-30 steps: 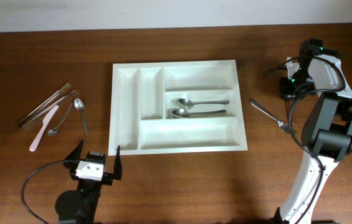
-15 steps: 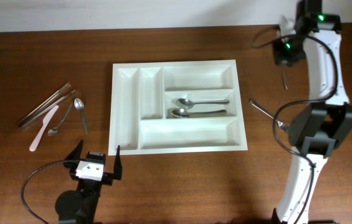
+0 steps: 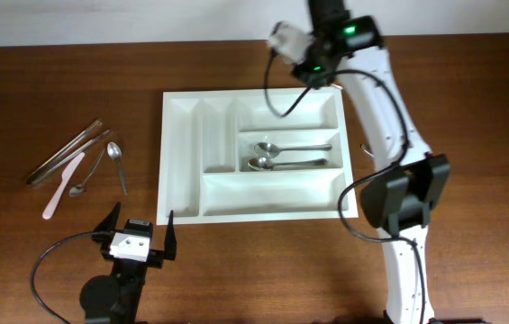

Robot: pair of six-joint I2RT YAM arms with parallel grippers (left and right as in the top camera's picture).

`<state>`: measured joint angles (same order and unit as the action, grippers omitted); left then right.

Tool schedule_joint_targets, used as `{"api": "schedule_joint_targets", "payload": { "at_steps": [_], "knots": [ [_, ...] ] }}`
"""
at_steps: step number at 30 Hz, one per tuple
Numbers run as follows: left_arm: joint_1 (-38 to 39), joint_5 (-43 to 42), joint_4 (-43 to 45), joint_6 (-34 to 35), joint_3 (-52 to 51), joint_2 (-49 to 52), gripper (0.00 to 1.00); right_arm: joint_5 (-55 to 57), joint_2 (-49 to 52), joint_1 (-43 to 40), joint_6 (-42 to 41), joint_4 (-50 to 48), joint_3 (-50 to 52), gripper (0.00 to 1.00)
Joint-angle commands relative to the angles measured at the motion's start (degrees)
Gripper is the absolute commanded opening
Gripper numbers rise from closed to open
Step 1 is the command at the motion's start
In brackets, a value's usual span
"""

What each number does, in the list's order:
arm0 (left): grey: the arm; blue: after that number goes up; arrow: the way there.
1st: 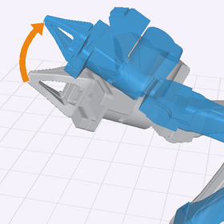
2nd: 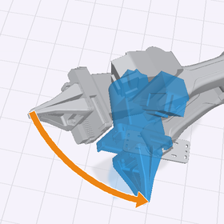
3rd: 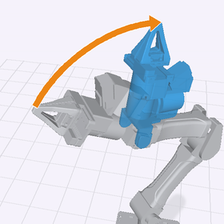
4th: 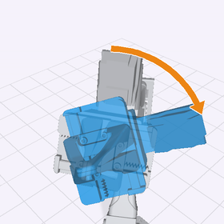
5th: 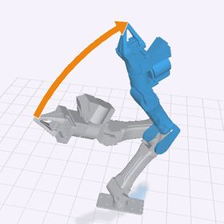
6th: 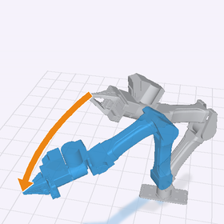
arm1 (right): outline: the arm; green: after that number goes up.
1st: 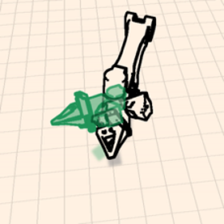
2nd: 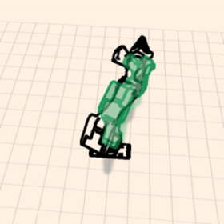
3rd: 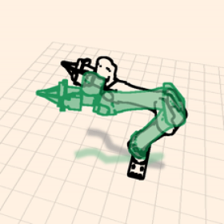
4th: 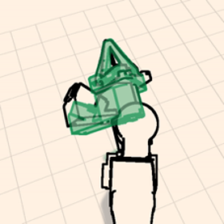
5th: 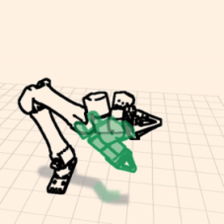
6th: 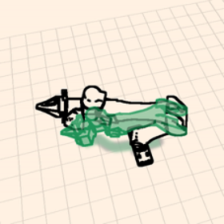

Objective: Pack container
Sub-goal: 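Carry the fork into the tray's upper compartment and release it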

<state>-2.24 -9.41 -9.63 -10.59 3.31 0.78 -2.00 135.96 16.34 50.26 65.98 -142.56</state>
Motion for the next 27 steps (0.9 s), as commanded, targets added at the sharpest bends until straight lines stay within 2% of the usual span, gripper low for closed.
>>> {"api": "schedule_joint_targets", "payload": {
  "at_steps": [1, 4, 12, 18, 19, 20, 23, 24, 27],
  "knots": [
    [-0.17, 0.17, 0.17, 0.70, -0.44, -0.48, 0.99, 0.09, -0.46, 1.42, 15.52, -1.27, 3.06, 0.04],
    [-0.17, 0.17, 0.17, 0.70, -0.44, -0.48, 0.99, 0.11, -0.46, 2.03, 19.04, -2.97, 7.56, 0.04],
    [-0.17, 0.20, 0.17, 0.70, -0.44, -0.48, 0.99, 0.09, -0.46, 1.60, 19.63, -8.39, 19.98, 0.04],
    [-0.17, 0.20, 0.17, 0.70, -0.44, -0.48, 0.99, 0.07, -0.46, 1.68, 19.32, -10.67, 22.18, 0.04],
    [-0.17, 0.17, 0.17, 0.70, -0.44, -0.48, 0.99, 0.09, -0.46, 1.66, 18.73, -10.99, 22.16, 0.09],
    [-0.17, 0.20, 0.17, 0.70, -0.44, -0.48, 0.99, 0.09, -0.48, 1.66, 17.57, -11.47, 22.12, 0.29],
    [-0.17, 0.20, 0.17, 0.70, -0.44, -0.48, 0.99, 0.07, -0.48, 1.68, 13.20, -13.03, 22.03, 0.79],
    [-0.17, 0.20, 0.17, 0.70, -0.44, -0.48, 0.99, 0.07, -0.48, 1.70, 11.30, -13.31, 21.70, 0.87],
    [-0.17, 0.17, 0.17, 0.70, -0.44, -0.48, 0.99, 0.11, -0.59, 1.70, 4.61, -13.29, 19.69, 0.99]
  ]
}}
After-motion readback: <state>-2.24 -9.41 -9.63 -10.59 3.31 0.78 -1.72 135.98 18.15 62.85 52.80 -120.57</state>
